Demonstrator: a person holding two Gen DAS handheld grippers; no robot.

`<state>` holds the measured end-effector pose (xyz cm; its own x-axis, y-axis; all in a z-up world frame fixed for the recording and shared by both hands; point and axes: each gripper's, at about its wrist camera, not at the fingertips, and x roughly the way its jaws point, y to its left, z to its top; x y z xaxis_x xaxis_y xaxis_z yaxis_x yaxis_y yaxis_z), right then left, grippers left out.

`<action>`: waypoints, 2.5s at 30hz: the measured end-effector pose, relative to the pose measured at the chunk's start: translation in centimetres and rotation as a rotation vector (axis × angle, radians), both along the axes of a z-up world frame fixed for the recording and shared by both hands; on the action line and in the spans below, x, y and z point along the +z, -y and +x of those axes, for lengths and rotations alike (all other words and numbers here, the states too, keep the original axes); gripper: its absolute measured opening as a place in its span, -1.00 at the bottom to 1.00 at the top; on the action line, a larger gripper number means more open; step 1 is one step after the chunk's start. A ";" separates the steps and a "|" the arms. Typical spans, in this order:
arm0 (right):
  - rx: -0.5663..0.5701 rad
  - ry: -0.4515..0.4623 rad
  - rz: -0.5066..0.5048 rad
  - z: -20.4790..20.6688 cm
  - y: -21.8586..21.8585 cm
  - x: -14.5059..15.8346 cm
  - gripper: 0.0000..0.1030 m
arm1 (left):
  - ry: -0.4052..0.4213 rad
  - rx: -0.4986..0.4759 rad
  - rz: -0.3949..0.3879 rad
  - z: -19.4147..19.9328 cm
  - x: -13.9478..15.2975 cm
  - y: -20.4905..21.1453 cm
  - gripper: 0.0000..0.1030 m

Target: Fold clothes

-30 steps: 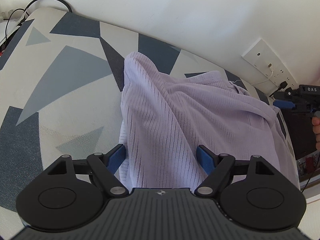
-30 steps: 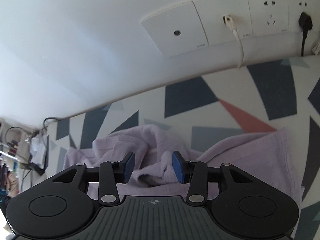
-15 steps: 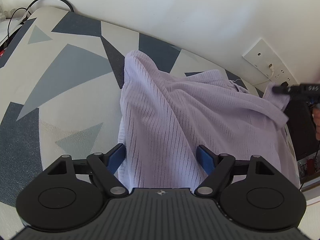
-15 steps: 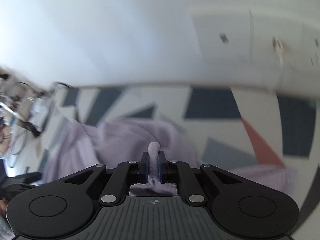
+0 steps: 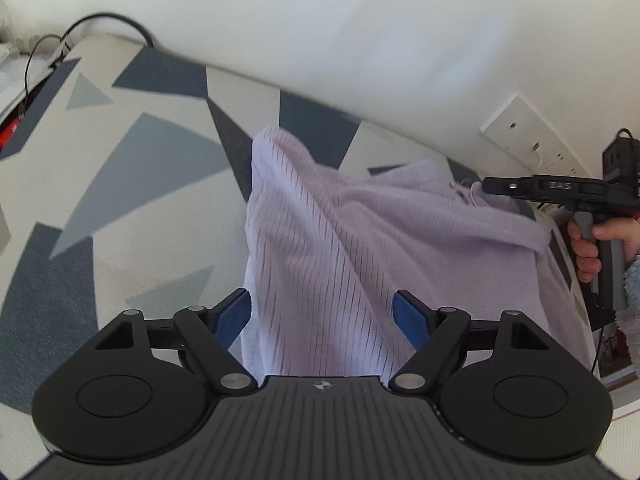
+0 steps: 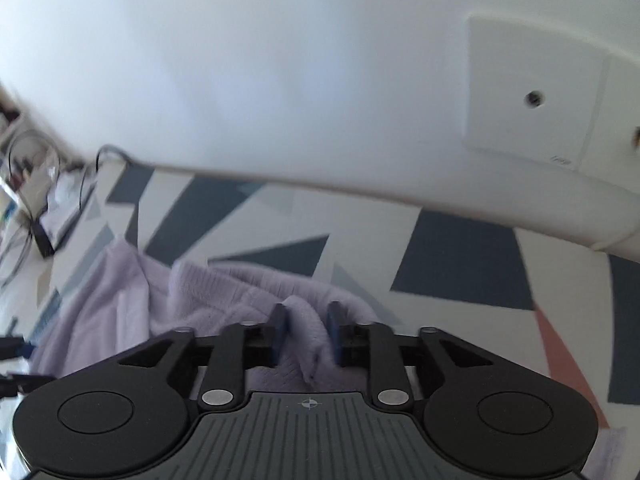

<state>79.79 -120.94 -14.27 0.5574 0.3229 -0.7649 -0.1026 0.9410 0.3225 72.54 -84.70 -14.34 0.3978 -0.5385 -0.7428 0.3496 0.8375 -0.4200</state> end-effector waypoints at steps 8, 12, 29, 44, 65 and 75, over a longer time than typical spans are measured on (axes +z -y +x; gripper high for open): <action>0.306 0.096 0.048 -4.8 1.1 6.4 0.04 | 0.070 -0.051 -0.023 2.8 2.9 1.0 0.55; 0.342 0.075 -0.004 -5.9 0.5 4.9 0.06 | 0.108 -0.154 0.023 3.7 3.6 4.1 0.60; 0.123 0.184 -0.266 -5.2 0.1 4.7 -0.90 | 0.053 -0.098 0.107 4.4 -0.4 3.0 0.62; -0.009 0.041 -0.325 -3.2 -1.1 -1.1 -0.81 | 0.176 0.046 0.150 4.3 0.2 3.3 -0.84; -0.374 0.124 -0.218 -14.9 10.0 -0.8 -0.19 | 0.129 0.122 0.283 4.3 -2.1 5.1 -0.80; -0.285 0.019 -0.230 -10.9 7.8 -3.7 -0.25 | 0.140 0.144 0.308 3.9 -2.6 5.4 -0.78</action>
<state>68.86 -128.74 -17.98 0.6152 -0.0270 -0.7879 0.1704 0.9803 0.0995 76.48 -90.14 -16.97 0.5629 -0.2286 -0.7943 0.2548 0.9622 -0.0963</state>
